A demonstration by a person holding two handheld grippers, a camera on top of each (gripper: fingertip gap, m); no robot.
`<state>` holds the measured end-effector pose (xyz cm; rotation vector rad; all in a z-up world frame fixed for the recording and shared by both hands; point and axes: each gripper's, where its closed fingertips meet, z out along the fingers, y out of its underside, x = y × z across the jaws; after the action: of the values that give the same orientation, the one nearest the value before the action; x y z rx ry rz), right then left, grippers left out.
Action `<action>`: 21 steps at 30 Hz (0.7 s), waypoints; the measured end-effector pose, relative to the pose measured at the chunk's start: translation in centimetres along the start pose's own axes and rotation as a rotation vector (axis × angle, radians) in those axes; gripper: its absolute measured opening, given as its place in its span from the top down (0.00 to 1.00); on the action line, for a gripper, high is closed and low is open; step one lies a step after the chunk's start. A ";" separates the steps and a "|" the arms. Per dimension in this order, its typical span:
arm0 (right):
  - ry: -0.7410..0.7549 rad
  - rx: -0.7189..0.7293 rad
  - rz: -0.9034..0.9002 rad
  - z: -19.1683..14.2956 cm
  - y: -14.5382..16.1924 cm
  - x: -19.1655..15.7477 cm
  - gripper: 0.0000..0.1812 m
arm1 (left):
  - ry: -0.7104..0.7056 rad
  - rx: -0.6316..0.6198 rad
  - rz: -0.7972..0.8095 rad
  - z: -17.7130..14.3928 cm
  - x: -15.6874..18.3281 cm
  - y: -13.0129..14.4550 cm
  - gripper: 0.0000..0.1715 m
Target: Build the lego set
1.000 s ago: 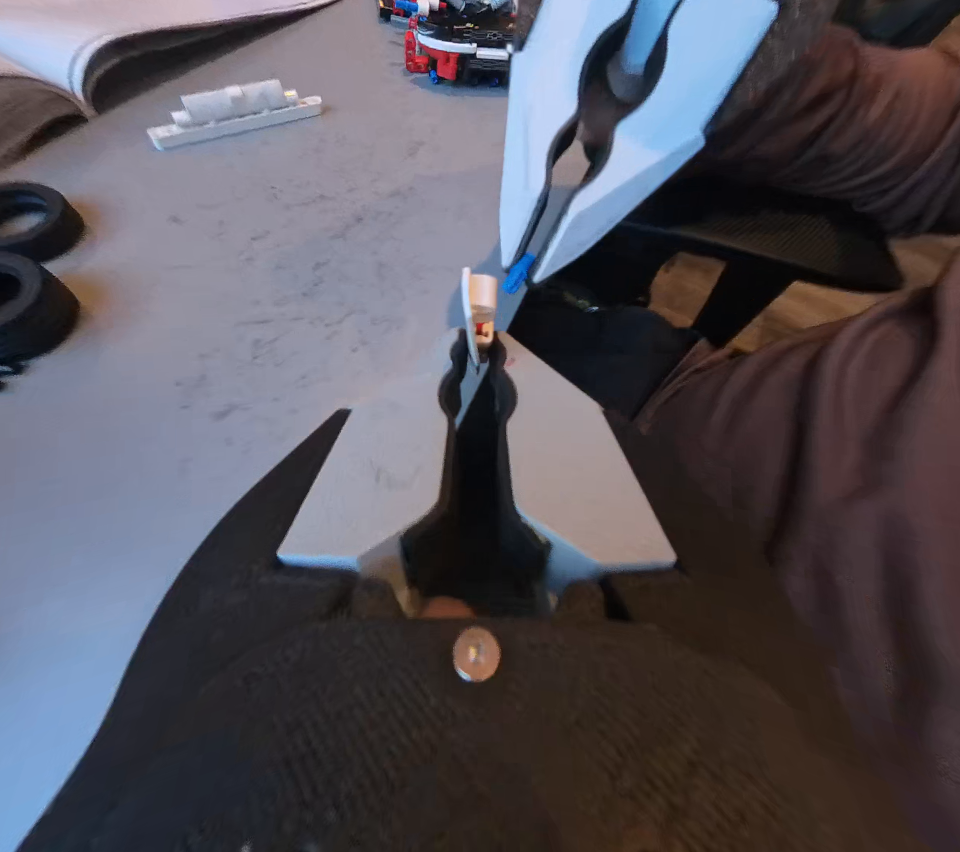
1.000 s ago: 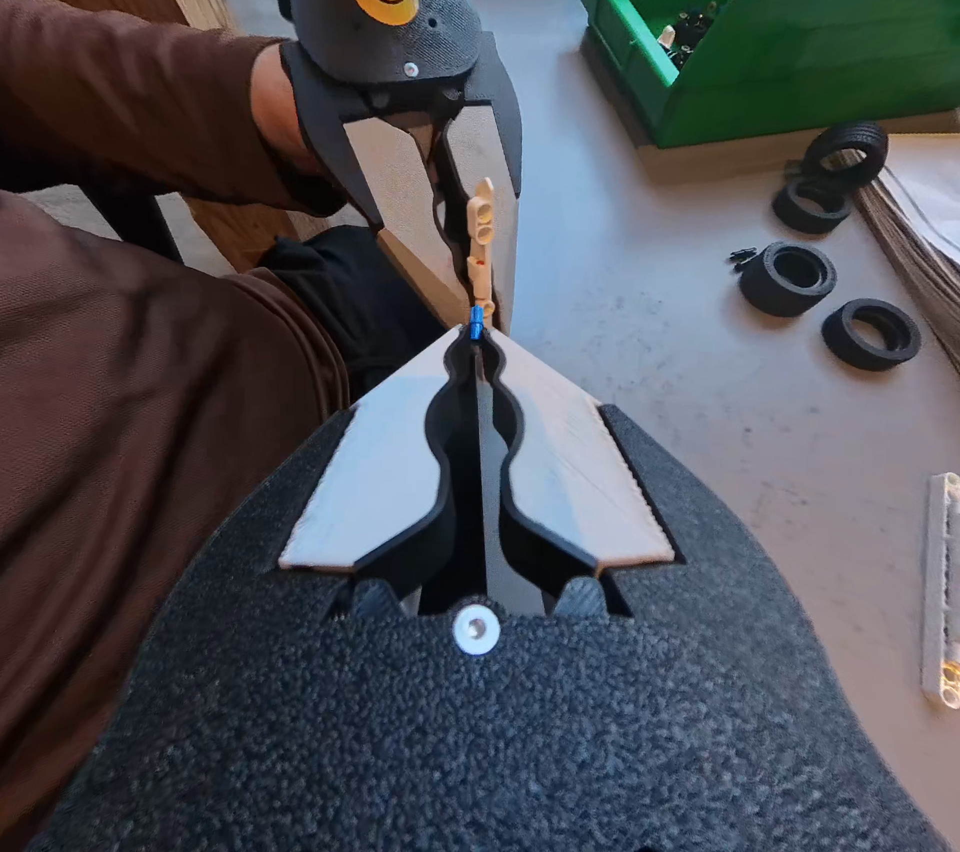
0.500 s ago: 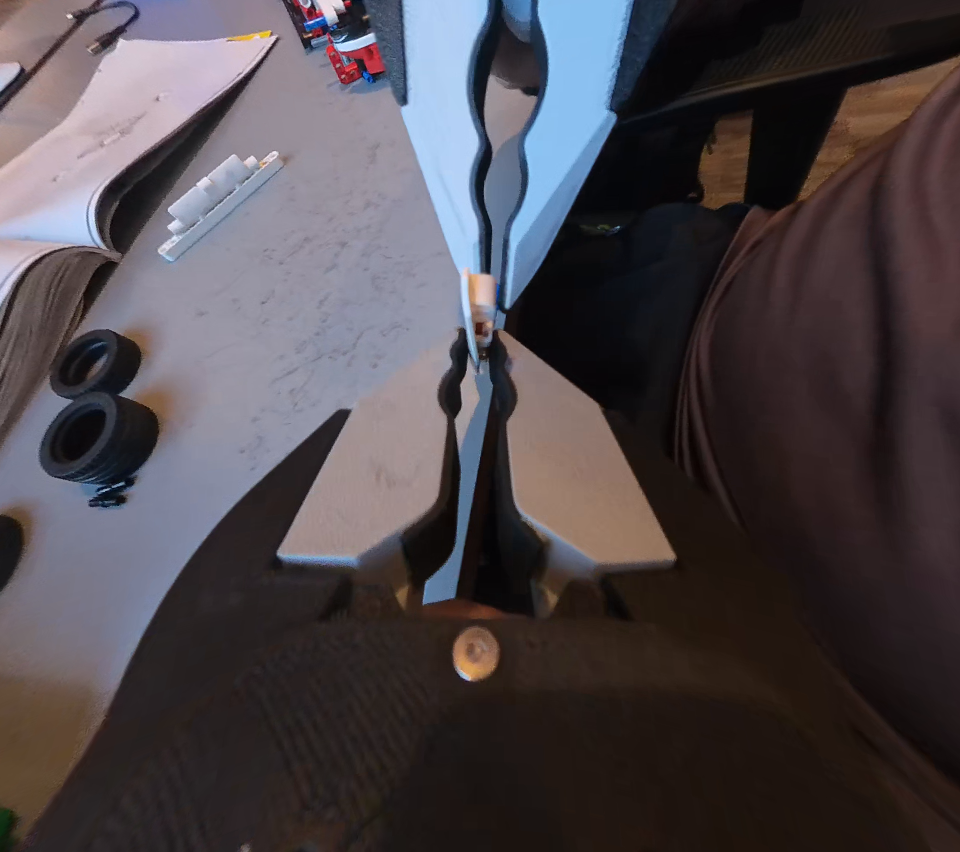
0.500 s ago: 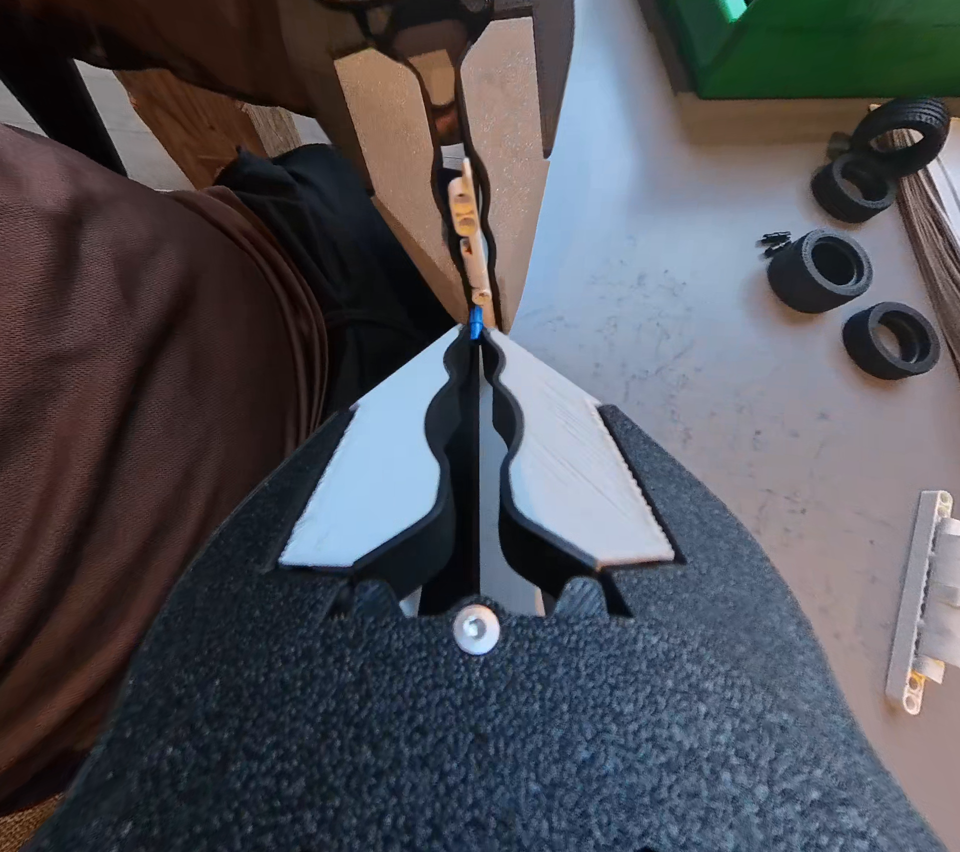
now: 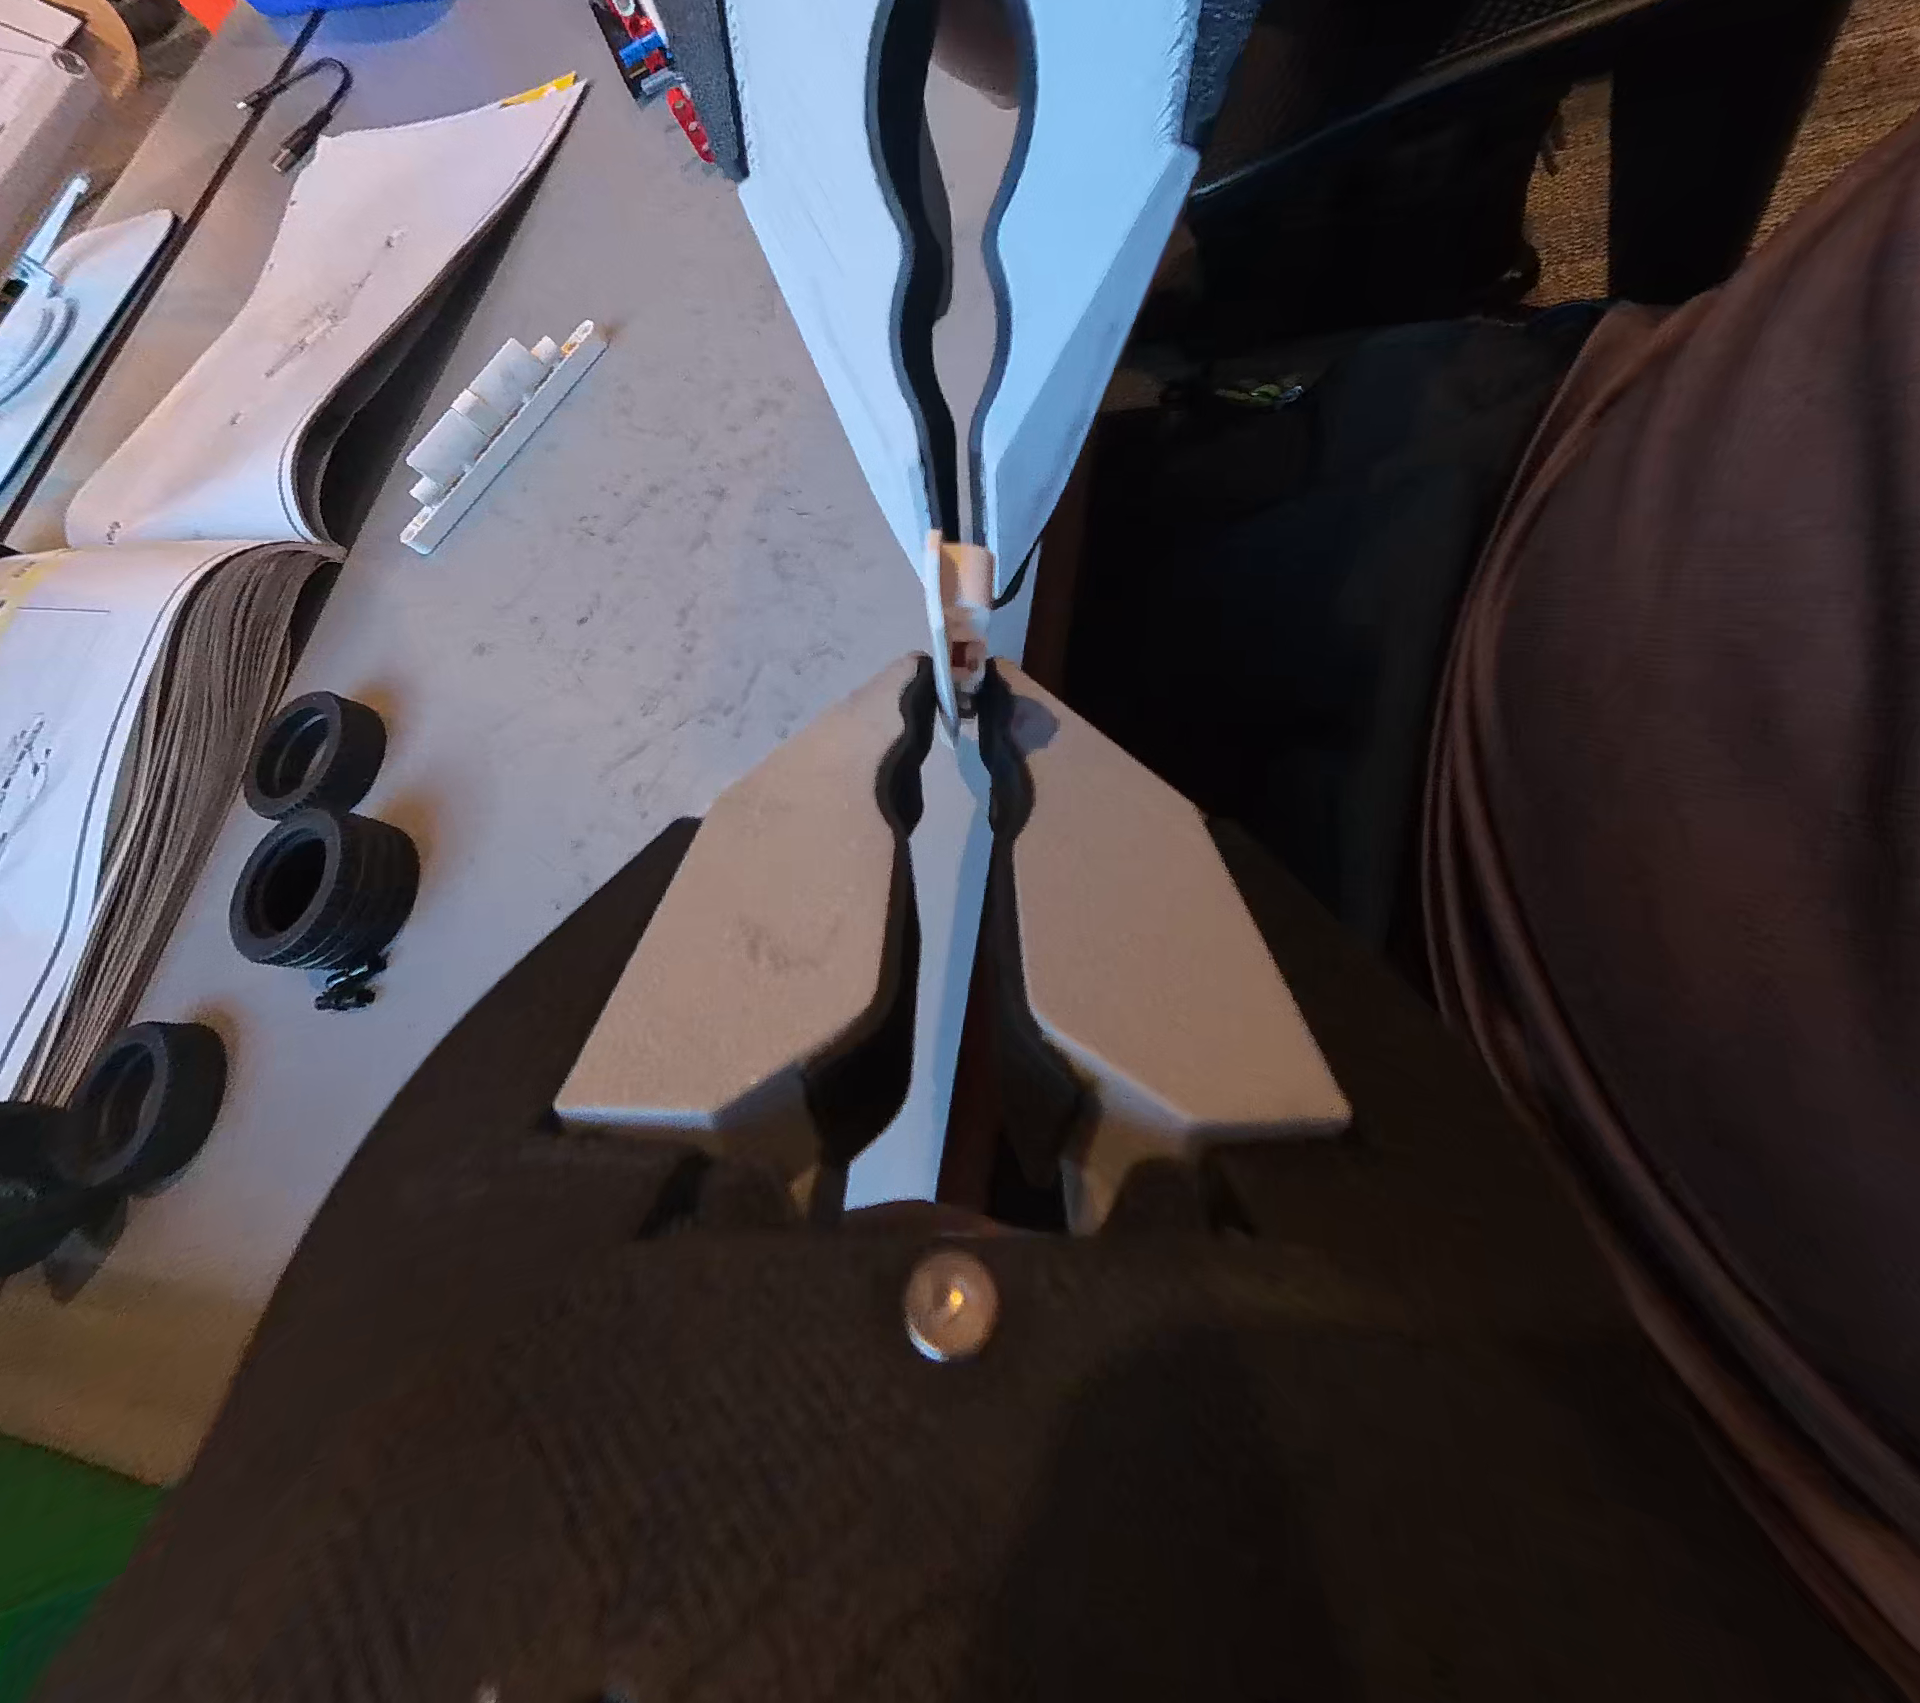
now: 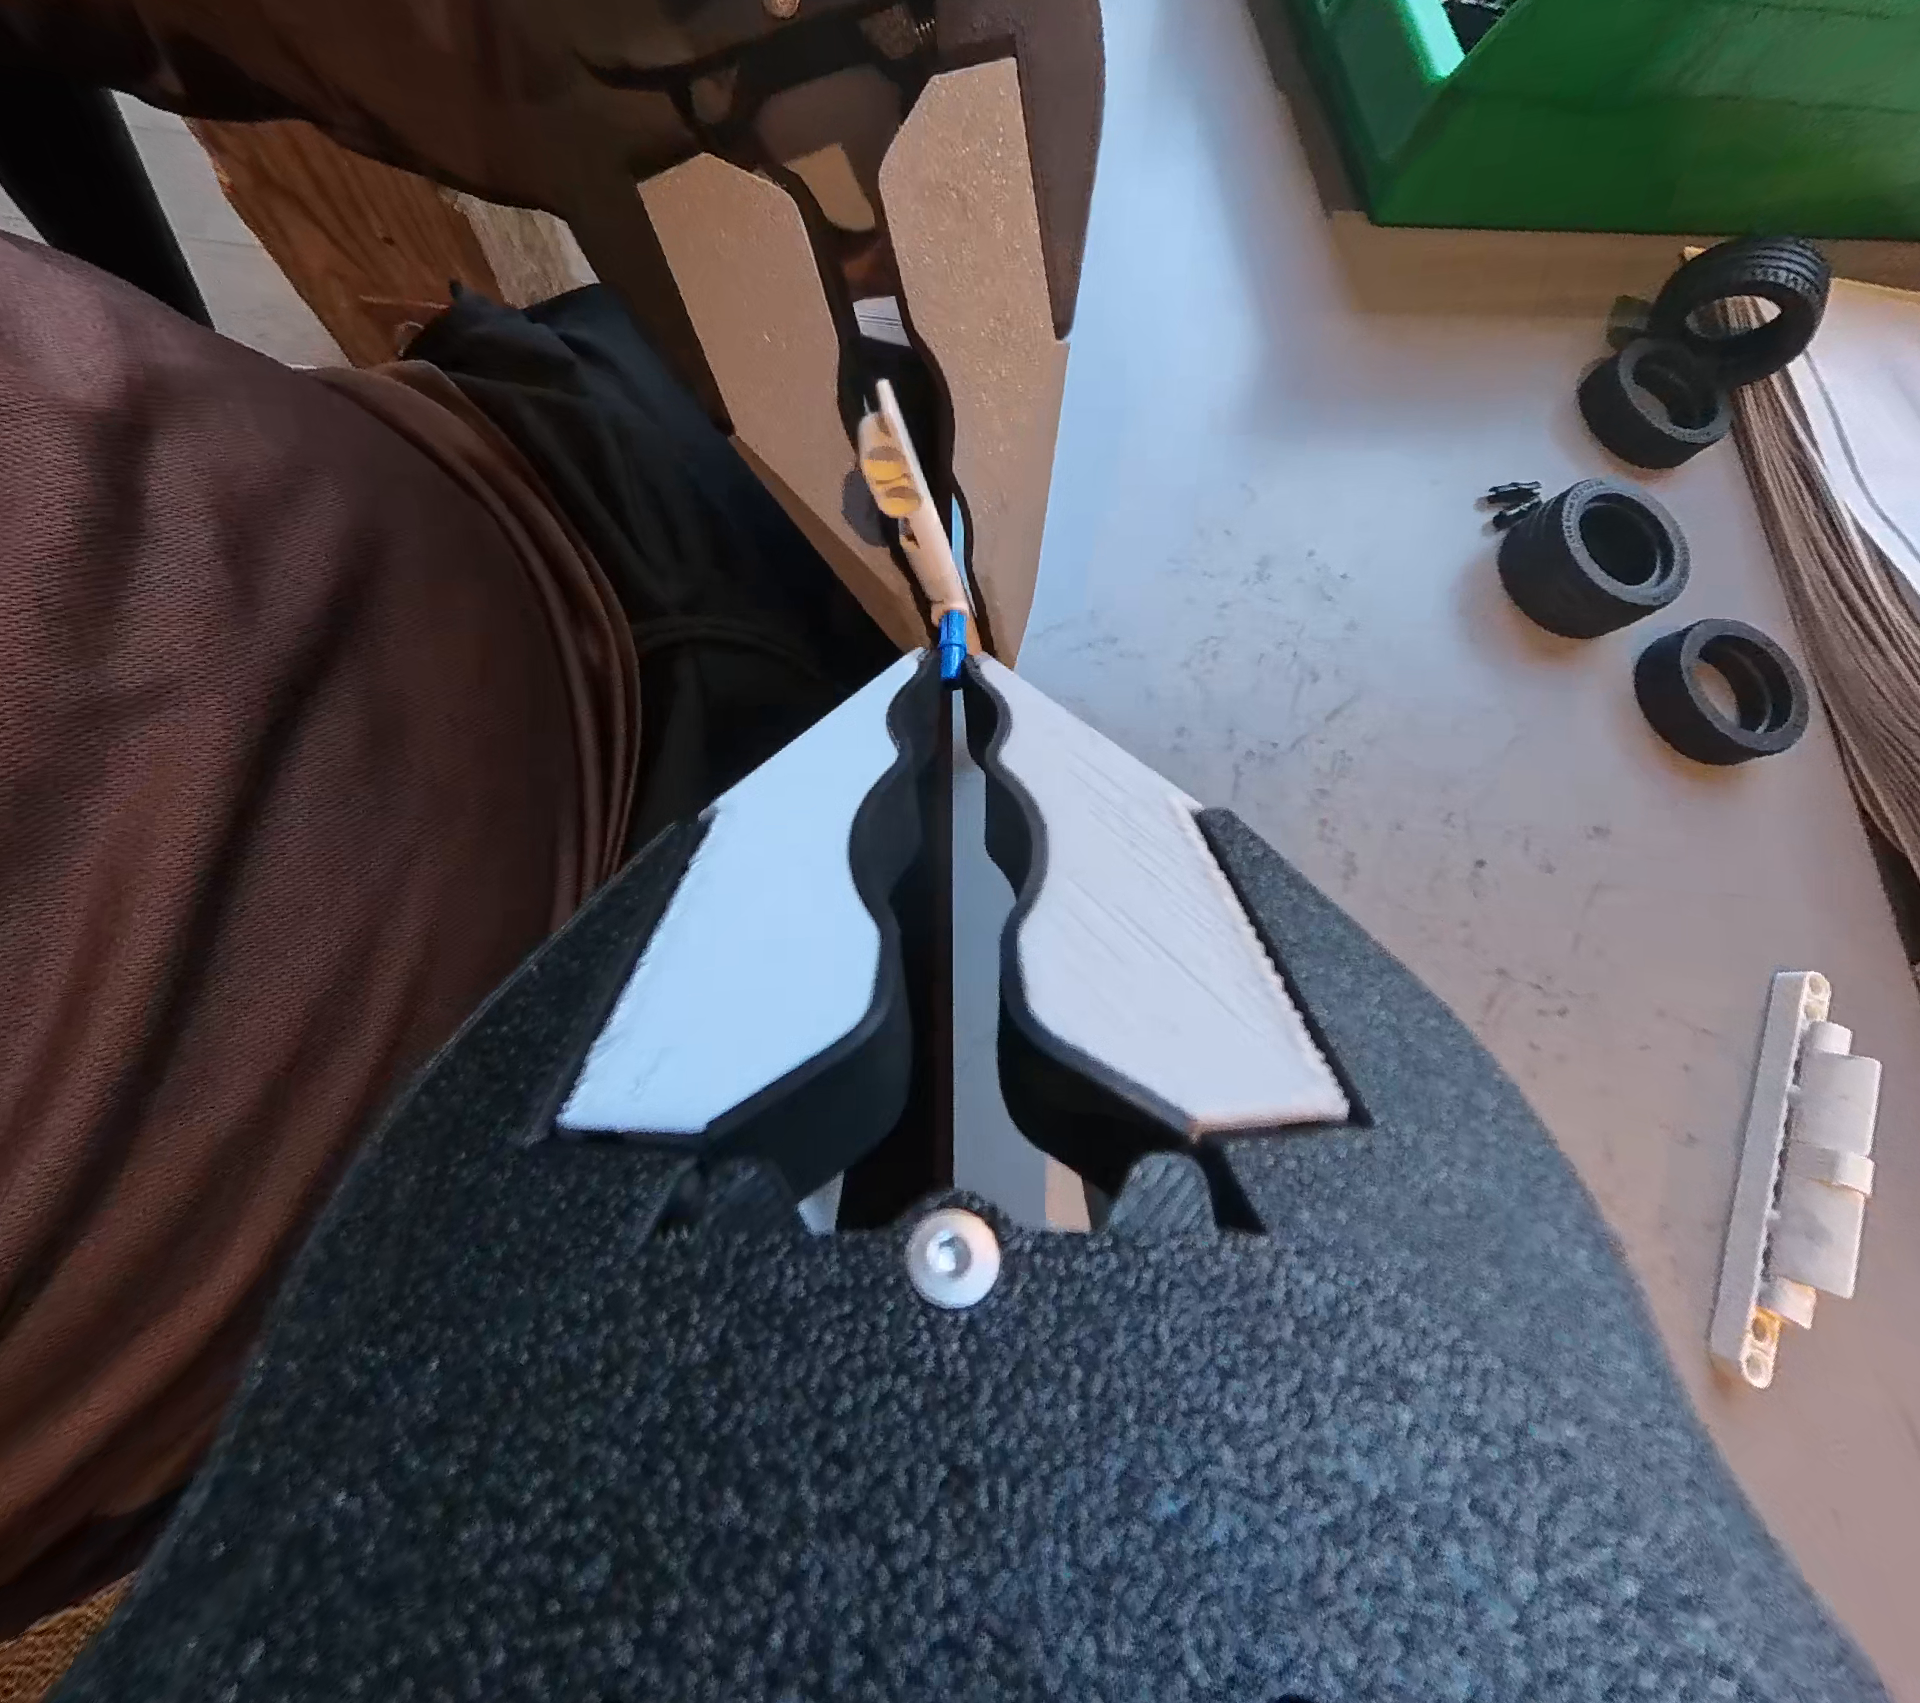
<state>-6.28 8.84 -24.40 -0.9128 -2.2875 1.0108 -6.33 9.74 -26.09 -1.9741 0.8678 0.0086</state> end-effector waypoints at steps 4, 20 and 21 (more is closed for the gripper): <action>0.015 -0.024 -0.023 0.2 0.4 0.0 0.98 | 0.001 -0.024 -0.009 0.1 0.0 0.3 0.97; 0.159 -0.096 -0.150 0.3 0.7 1.8 0.98 | -0.060 -0.166 0.078 1.1 -1.9 0.1 0.97; 0.170 -0.097 -0.134 0.0 0.7 2.4 0.98 | -0.040 -0.131 0.077 1.5 -2.4 -0.1 0.97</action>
<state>-7.65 10.98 -24.62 -0.8370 -2.2360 0.7419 -7.58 12.28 -25.97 -2.0533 0.9372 0.1520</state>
